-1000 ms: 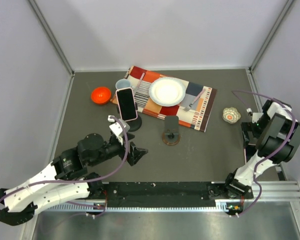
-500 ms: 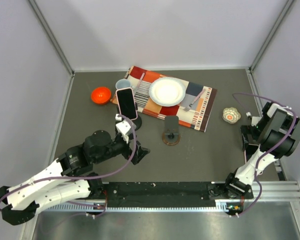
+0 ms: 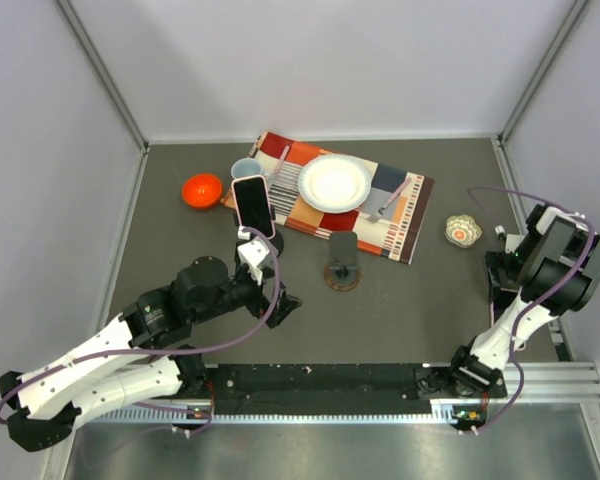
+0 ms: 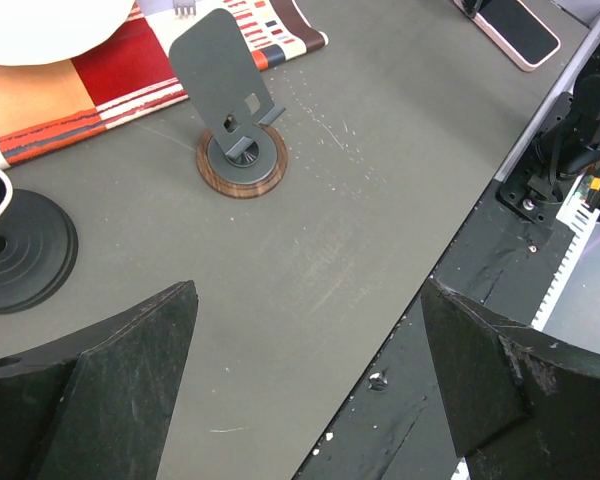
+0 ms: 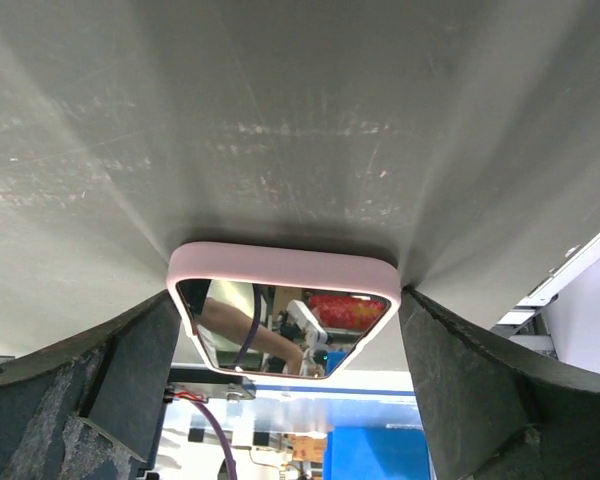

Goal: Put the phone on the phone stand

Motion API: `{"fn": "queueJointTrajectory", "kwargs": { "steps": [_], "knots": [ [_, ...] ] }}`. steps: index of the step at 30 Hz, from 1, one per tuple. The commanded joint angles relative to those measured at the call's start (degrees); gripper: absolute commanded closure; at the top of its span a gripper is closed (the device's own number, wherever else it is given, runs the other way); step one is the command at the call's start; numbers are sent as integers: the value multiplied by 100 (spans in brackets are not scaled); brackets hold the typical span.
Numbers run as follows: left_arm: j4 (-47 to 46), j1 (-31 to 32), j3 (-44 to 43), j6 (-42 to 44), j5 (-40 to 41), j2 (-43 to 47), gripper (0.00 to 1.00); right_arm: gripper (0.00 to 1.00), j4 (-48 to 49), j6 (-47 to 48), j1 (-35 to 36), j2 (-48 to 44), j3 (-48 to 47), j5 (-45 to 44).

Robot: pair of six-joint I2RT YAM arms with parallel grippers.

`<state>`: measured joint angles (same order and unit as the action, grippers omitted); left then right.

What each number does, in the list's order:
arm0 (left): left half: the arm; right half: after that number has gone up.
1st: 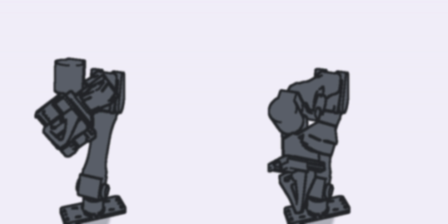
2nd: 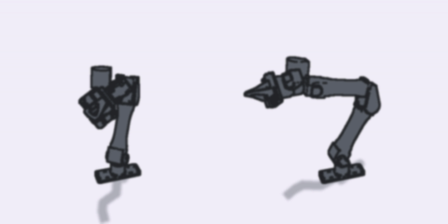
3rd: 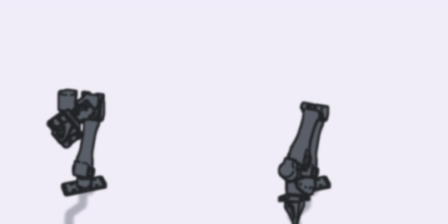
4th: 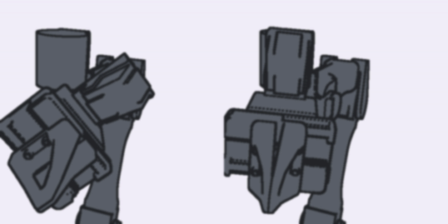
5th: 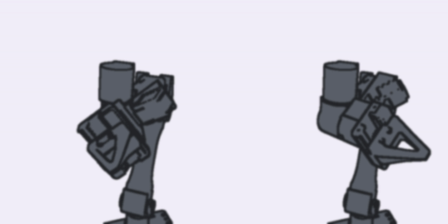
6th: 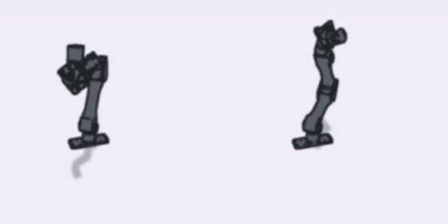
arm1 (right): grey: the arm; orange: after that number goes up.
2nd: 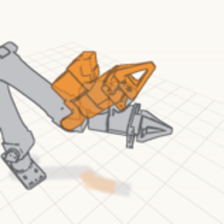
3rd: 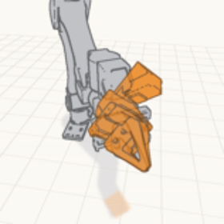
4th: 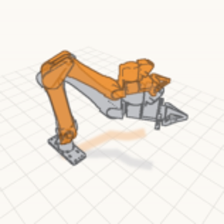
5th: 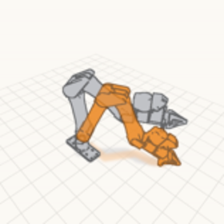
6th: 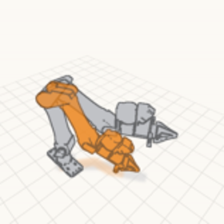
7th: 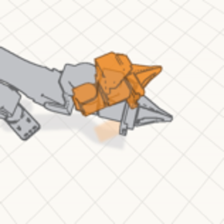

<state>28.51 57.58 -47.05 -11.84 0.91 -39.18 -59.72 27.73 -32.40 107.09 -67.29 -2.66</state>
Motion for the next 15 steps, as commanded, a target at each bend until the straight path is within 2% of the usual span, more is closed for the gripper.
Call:
{"fn": "queueJointTrajectory", "kwargs": {
  "steps": [1, 2, 4, 5, 8, 10, 13, 14, 15],
  "knots": [
    [-215, -45, -191, 94, -56, -28, 1, 17, 110, 49, -117, 330, 5, 670],
    [-206, -45, -182, 94, -56, -11, 1, 25, 145, 49, -108, 330, -21, 661],
    [-197, -54, -173, 94, -56, -28, 1, 33, 198, 40, -117, 278, -30, 678],
    [-188, -45, -173, 94, -64, -11, 1, 42, 250, 40, -117, 191, -4, 809],
    [-188, -63, -182, 94, -56, -11, 1, 46, 400, -39, -108, 67, 14, 942],
    [-188, -72, -182, 94, -231, 7, 1, 55, 462, -171, -47, -12, -4, 916],
    [-171, -80, -173, 85, -231, 42, 1, 74, 488, -294, 93, -100, -65, 1004],
    [-171, -98, -165, 76, -231, 42, 1, 83, 497, -355, 137, -118, -117, 1047],
    [-171, -98, -164, 59, -231, 59, 1, 84, 488, -373, 199, -135, -153, 1056]
  ]
}}
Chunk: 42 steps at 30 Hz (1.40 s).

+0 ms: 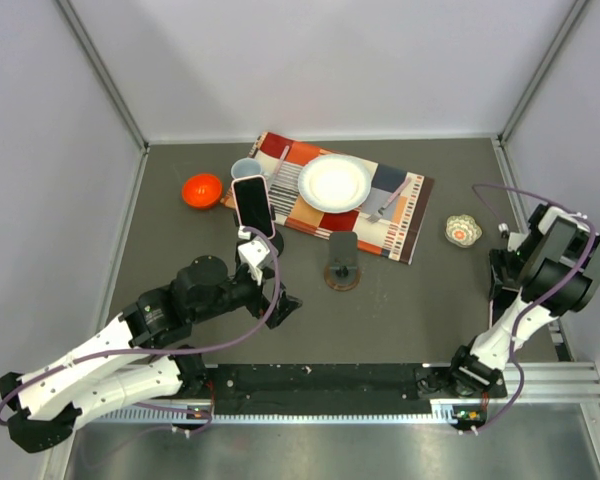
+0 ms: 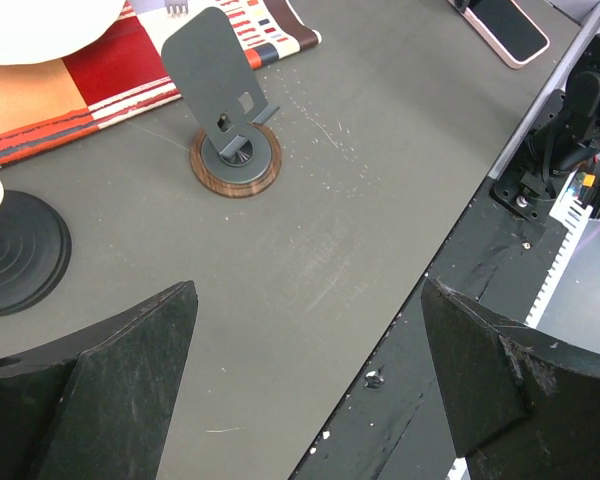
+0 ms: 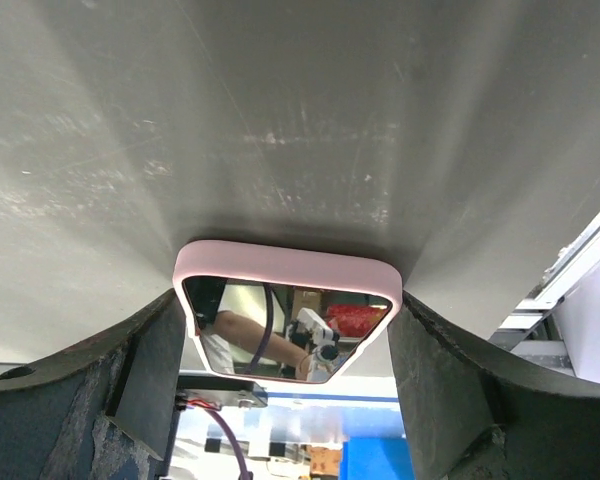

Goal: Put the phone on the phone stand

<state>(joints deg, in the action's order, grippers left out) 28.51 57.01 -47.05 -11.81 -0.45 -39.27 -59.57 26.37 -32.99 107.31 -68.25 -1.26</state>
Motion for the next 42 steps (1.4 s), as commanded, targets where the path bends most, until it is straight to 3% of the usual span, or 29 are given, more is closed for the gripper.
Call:
{"fn": "queueJointTrajectory", "kwargs": {
  "steps": [1, 3, 16, 23, 35, 40, 42],
  "knots": [
    [-179, -41, -156, 56, -96, 77, 1, 86, 490, -238, 415, -184, -92, 943],
    [-153, -50, -147, 39, -113, 94, 1, 100, 508, -342, 521, -210, -118, 908],
    [-92, -85, -77, 74, -113, 103, 1, 100, 271, -1986, 1734, -61, -610, 169],
    [-48, -103, -50, 74, -131, -63, 1, 100, 235, -2592, 2332, -122, -172, 13],
    [-4, -120, 38, 48, -43, -283, 2, 100, 981, -3603, 3132, -1896, 883, -217],
    [49, -120, 20, 56, -8, -441, 2, 100, 1255, -3744, 3273, -2433, 1296, 265],
    [58, -120, 20, 56, -8, -468, 2, 100, 1316, -3841, 3632, -2504, 1305, 423]
  ]
}}
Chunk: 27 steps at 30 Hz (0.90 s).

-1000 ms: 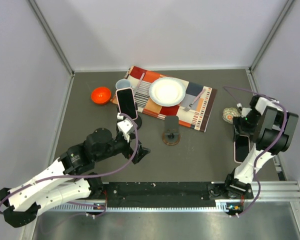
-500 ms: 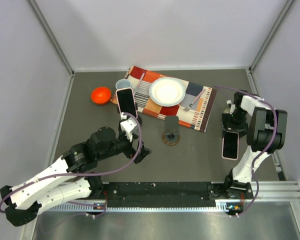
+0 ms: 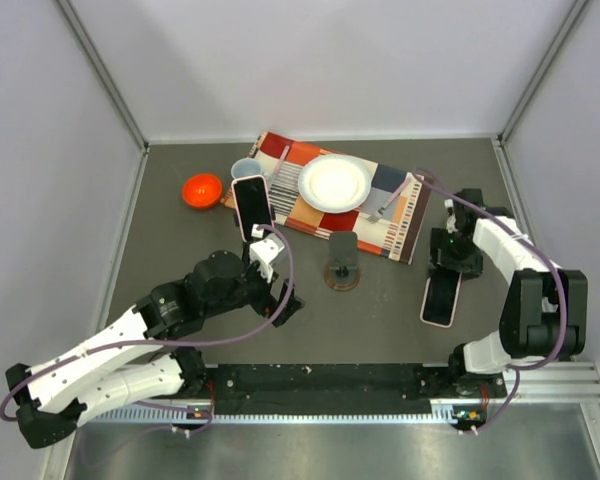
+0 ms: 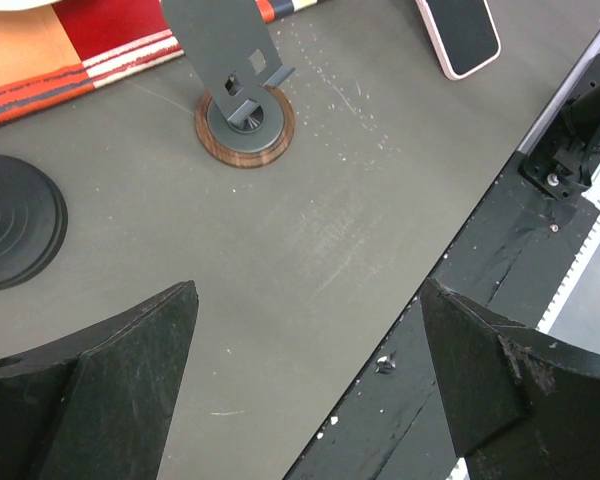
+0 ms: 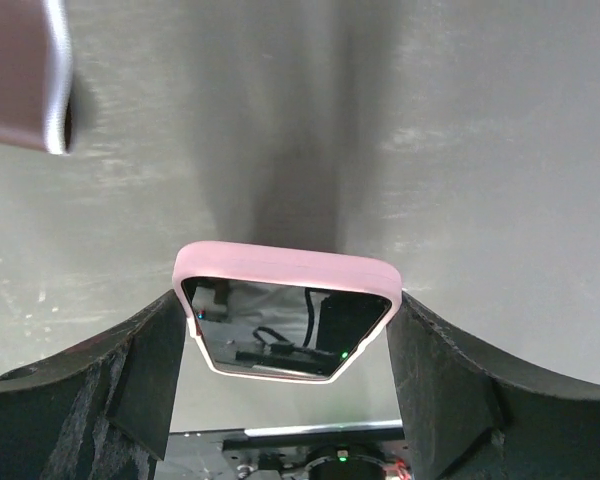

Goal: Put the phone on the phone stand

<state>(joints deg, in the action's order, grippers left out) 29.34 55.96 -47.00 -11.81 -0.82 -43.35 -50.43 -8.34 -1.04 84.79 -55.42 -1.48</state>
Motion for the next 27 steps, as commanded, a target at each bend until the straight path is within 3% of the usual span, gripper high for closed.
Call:
{"fn": "queueJointTrajectory", "kwargs": {
  "steps": [1, 8, 11, 14, 16, 17, 20, 22, 27],
  "knots": [
    [-8, -15, 16, 56, 38, -85, 2, 100, 455, -492, 507, -244, 48, 638],
    [89, -15, 25, 39, 565, -217, 2, 99, 473, -1318, 1325, 239, 163, 412],
    [116, -15, 42, 4, 697, -279, 2, 79, 482, -1600, 1475, 257, 294, 244],
    [115, -15, 33, 21, 785, -305, 3, 52, 561, -1627, 1580, 415, 444, 271],
    [116, -15, 25, 39, 811, -331, 2, 41, 666, -1662, 1711, 485, 453, 192],
    [107, -15, 25, 39, 811, -366, 2, 28, 701, -1671, 1773, 468, 488, 165],
    [124, -15, 51, 13, 759, -411, 3, 10, 851, -1689, 1906, 310, 645, 165],
    [124, -15, 51, 4, 733, -420, 3, 1, 860, -1811, 1914, 179, 734, 165],
    [124, -15, 33, 21, 733, -393, 3, 1, 781, -2144, 1950, 107, 954, -237]
  ]
}}
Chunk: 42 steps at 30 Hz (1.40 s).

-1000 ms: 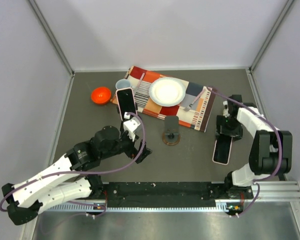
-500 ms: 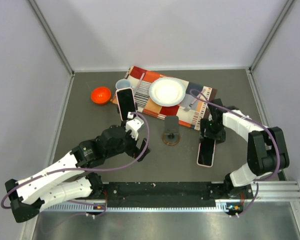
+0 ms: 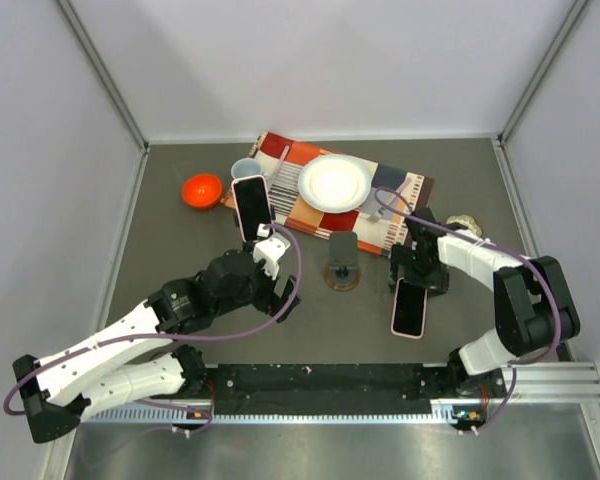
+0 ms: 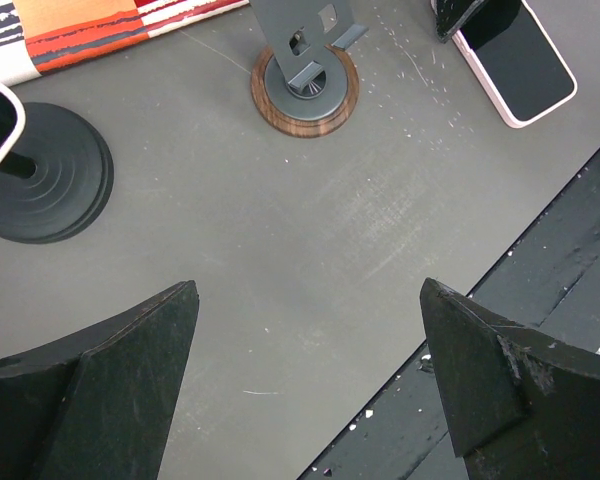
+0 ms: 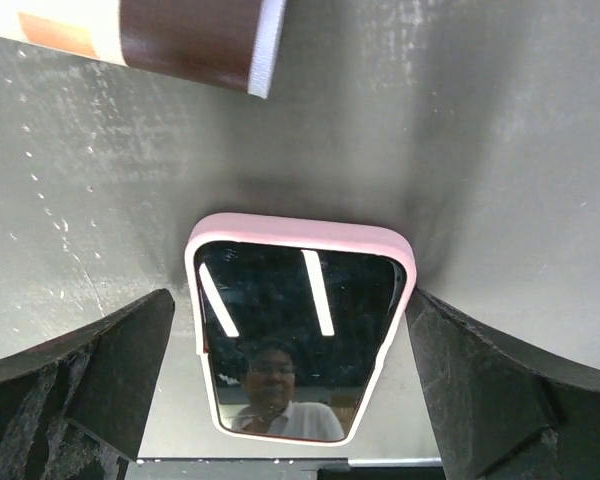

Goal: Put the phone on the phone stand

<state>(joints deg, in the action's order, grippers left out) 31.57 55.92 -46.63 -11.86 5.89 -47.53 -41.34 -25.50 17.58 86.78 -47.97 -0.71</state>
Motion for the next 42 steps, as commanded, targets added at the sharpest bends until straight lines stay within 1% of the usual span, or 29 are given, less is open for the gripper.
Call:
{"fn": "queueJointTrajectory", "kwargs": {
  "steps": [1, 5, 13, 18, 26, 27, 28, 30, 34, 37, 38, 42],
  "knots": [
    [-99, -11, 5, 26, 61, 33, 3, 1, -207, -473, 87, -30, 209, -394],
    [-99, -11, 23, 26, 0, 51, 3, 1, -278, -693, 175, 120, 340, -395],
    [-99, -11, -4, 61, 0, 77, 3, 1, -410, -1299, 579, -179, 542, -368],
    [-99, -11, 49, 17, 0, 68, 3, 1, -427, -1335, 606, -232, 762, -395],
    [-125, -11, -39, 105, -202, -90, 3, 5, -524, -1633, 887, -416, 938, -377],
    [-125, -11, -39, 96, -202, -99, 3, 6, -515, -1677, 887, -477, 990, -386],
    [-125, -11, -39, 105, -211, -107, 3, 10, -506, -1721, 896, -556, 1104, -377],
    [-134, -11, -30, 96, -167, -107, 3, 11, -533, -1809, 913, -829, 1184, -430],
    [-125, -2, 14, 61, -115, -125, 3, 20, -550, -1836, 913, -1172, 1316, -351],
    [-116, -11, -21, 61, -167, -134, 3, 26, -489, -1765, 913, -1146, 1342, -622],
    [-125, -11, -30, 96, -150, -125, 3, 31, -393, -1714, 913, -1094, 1351, -510],
    [-134, -11, -21, 96, -132, -169, 3, 42, -234, -1678, 966, -944, 1264, -387]
  ]
}}
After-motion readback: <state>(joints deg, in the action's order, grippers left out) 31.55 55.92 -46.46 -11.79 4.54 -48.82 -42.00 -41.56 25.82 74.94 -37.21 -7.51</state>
